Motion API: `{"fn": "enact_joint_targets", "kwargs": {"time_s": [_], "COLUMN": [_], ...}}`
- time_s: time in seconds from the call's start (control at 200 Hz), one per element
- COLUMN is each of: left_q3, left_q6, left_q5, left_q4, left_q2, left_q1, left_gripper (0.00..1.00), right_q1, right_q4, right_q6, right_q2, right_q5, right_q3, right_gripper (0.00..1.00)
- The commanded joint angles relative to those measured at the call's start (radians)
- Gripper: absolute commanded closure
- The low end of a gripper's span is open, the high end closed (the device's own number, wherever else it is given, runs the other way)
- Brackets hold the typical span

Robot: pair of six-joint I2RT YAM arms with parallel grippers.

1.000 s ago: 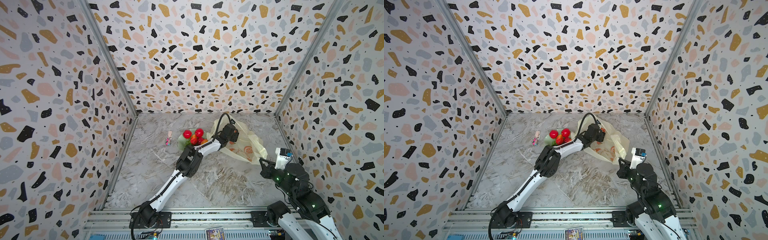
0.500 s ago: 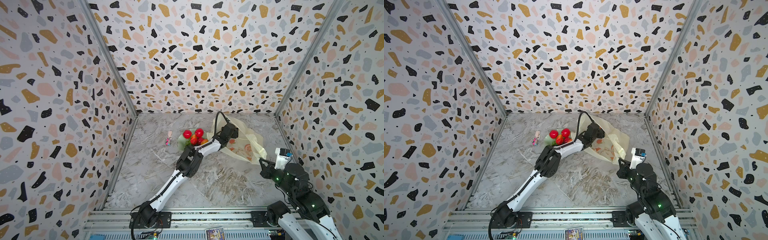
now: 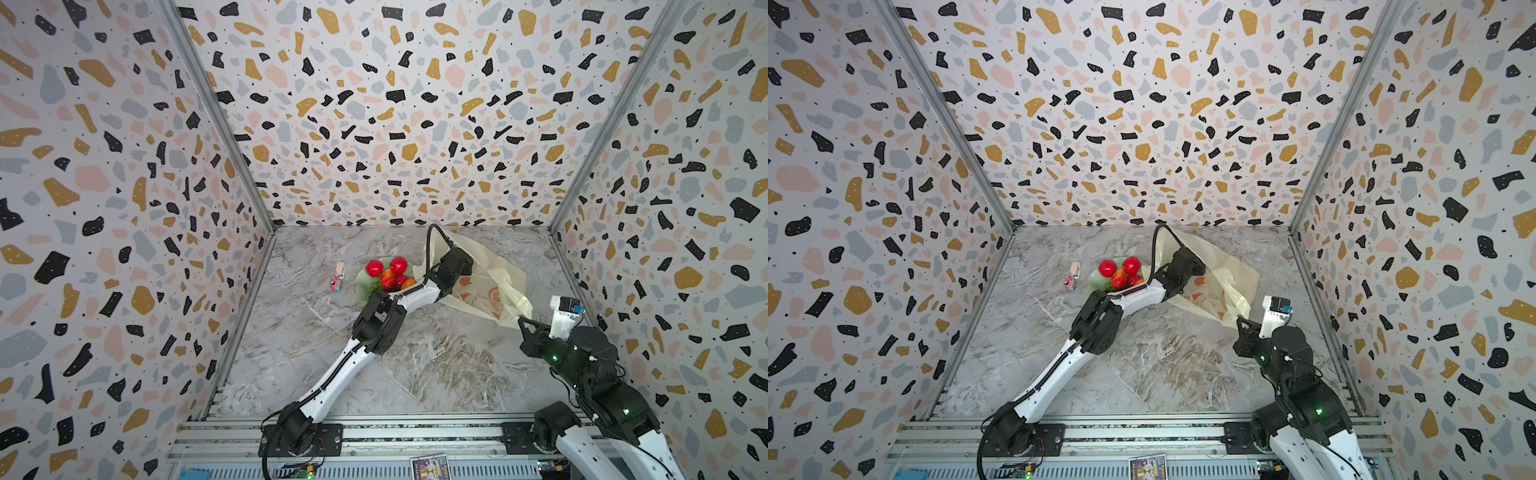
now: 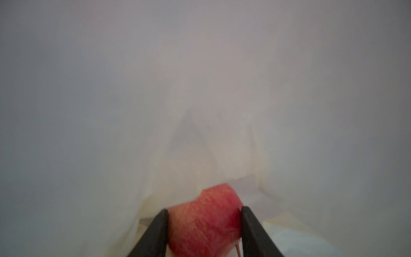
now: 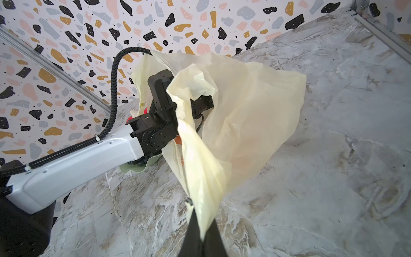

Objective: Take fruits out of the plastic bag
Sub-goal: Take out the fake fruit from the plastic bag.

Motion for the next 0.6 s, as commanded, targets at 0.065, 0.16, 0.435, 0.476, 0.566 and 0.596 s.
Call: {"fn": "enact_joint_targets", "kwargs": {"time_s": [0.065, 0.16, 0.435, 0.476, 0.566, 0.596], "left_q3": [-0.127, -0.212, -0.517, -0.55, -0.616, -0.637], "left_q6": [0.121, 0.174, 0.215, 0.215, 0.216, 0.219], "left_q5": [0.121, 0.167, 0.21, 0.228, 0.274, 0.297], "left_q4": [0.063, 0.088, 0.295, 0.321, 0.364, 0.371], "left_q2": [-0.093, -0.153, -0.365, -0.39, -0.444, -0.459], "left_q1": [0.011, 0.009, 0.0, -0.001, -0.011, -0.014], "left_gripper": [0.73, 0.74, 0.75, 0.75, 0.75, 0.75], "right_q1": [0.005, 0.005, 0.005, 0.004, 0.004, 0.004], "right_q4": [-0.008, -0.007, -0.021, -0.03, -0.035, -0.035], "right_q6": [0.005, 0.005, 0.043, 0.063, 0.088, 0.095], "right_q2": [-0.003, -0.001, -0.01, -0.012, -0.025, -0.029], "right_q5": [0.0, 0.001, 0.015, 0.026, 0.046, 0.049], "right_q3": [-0.001, -0.003, -0.02, -0.027, -0.038, -0.039], "right_gripper": [1.0, 1.0, 1.0, 1.0, 1.0, 1.0]}}
